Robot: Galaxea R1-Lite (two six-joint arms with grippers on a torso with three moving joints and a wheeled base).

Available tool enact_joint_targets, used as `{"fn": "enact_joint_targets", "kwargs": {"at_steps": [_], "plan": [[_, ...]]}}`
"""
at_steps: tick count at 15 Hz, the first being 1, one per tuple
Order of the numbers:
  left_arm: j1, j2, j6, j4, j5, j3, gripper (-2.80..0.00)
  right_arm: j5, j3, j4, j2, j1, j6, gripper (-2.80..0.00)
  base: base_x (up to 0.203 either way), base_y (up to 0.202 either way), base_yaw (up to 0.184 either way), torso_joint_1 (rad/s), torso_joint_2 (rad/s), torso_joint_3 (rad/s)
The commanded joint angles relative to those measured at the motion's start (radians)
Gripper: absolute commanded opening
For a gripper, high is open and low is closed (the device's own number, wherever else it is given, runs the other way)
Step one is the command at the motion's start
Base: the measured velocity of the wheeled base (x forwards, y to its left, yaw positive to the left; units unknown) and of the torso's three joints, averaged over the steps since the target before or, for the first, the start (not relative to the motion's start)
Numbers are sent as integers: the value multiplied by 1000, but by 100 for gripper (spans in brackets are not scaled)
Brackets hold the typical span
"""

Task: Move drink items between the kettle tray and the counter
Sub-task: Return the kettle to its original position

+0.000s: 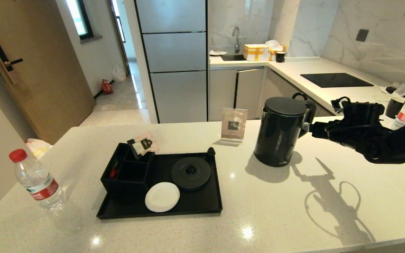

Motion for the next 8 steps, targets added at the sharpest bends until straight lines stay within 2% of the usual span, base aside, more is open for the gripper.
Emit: {"fn": "enact_joint_targets", "kwargs": {"at_steps": [1,4,6,8], "plan": [[0,-1,0,0,0,0,-280,38,-41,14,32,-14,0,0,0,0,0,0,0,0],[0,-1,0,0,0,0,-280,58,-82,36,46,-25,-2,0,0,0,0,0,0,0],[0,-1,0,0,0,0,-280,116,-123,80,57,-40,1,0,0,0,0,0,0,0],[0,-1,0,0,0,0,-280,138,-193,102,83,-48,21,0,0,0,0,0,0,0]]}}
